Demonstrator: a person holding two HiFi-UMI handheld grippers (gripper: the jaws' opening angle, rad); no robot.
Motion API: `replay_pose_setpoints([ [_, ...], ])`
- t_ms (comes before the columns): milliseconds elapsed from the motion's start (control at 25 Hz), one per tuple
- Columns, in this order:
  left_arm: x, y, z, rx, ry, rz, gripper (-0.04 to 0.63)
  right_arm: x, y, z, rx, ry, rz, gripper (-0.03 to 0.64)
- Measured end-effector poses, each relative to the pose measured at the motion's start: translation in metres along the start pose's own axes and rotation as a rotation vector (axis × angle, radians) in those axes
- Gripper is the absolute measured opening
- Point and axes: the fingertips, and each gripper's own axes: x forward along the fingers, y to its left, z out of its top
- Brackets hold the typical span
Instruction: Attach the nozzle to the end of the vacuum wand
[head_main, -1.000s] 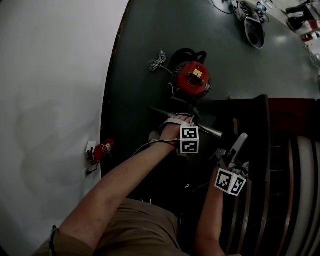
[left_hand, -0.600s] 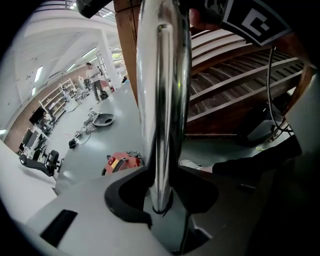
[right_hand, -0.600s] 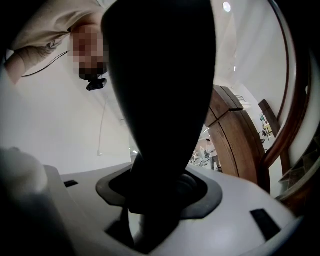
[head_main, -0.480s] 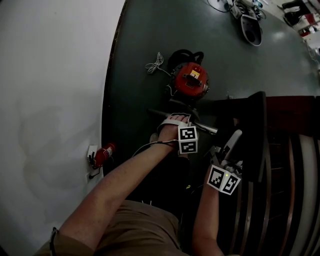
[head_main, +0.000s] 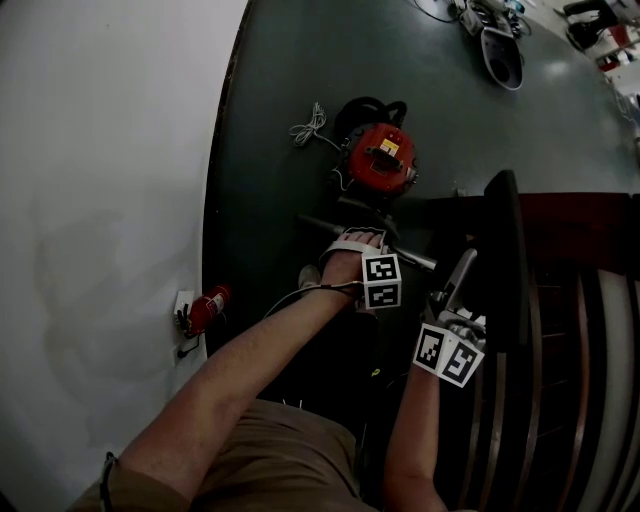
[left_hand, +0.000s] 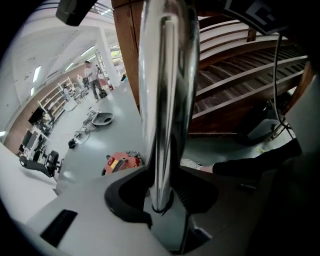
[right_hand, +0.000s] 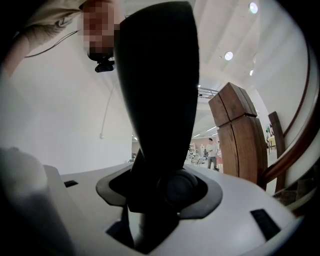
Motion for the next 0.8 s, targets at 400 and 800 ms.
replay_pose_setpoints([
  [400,0.011,-0.009,0.014,-0.022,-0.041,-0.003,0.155,-0.016,-0.041,-0.003,0.163,-0.050,-0.102,0.252],
  [800,0.019,-0.008,0.018,-0.026,-0.009,0.011,0.155,-0.019,-0.056,-0.009,0.230,-0.078,-0.139,0.252],
])
